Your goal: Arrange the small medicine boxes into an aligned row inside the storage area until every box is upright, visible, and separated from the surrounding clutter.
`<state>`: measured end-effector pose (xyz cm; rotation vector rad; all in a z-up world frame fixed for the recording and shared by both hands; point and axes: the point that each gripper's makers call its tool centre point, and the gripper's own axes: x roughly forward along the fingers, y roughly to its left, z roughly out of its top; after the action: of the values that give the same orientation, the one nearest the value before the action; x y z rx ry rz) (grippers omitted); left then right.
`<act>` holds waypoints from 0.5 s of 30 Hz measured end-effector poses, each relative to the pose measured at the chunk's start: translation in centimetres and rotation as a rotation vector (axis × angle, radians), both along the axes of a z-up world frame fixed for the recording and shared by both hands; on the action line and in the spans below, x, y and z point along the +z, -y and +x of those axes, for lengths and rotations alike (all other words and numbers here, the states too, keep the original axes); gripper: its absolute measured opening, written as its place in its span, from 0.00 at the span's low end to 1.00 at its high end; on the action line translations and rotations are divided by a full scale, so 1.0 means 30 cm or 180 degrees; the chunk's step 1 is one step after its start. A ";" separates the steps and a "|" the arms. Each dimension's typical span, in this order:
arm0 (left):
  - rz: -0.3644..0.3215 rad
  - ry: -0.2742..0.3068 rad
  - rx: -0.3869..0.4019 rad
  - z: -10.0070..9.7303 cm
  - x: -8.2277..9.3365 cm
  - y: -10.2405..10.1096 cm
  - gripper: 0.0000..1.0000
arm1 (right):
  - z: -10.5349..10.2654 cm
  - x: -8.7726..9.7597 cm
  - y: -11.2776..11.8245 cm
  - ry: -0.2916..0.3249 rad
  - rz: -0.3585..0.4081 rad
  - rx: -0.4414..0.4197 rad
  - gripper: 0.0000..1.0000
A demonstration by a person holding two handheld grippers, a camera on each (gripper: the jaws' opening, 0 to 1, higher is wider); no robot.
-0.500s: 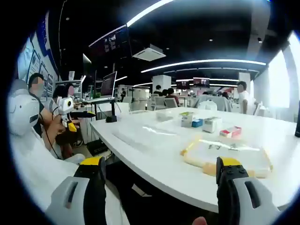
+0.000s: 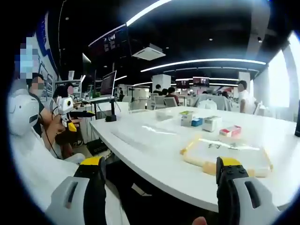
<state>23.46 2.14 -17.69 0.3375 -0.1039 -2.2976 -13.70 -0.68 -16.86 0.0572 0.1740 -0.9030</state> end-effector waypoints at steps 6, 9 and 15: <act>-0.0006 0.0018 0.0000 0.004 -0.002 -0.002 0.99 | -0.005 0.004 0.001 -0.0012 -0.0008 -0.0016 0.96; -0.0003 0.0007 0.0026 0.013 -0.005 0.002 0.99 | -0.006 0.013 0.001 -0.0010 -0.0030 -0.0022 0.96; -0.0001 0.0022 0.0056 0.024 -0.003 0.007 0.99 | -0.019 0.031 0.008 -0.0023 -0.0062 -0.0063 0.96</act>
<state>24.18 1.93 -17.78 0.3449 -0.1044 -2.2792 -14.26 -0.91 -15.95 0.0376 0.1716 -0.9246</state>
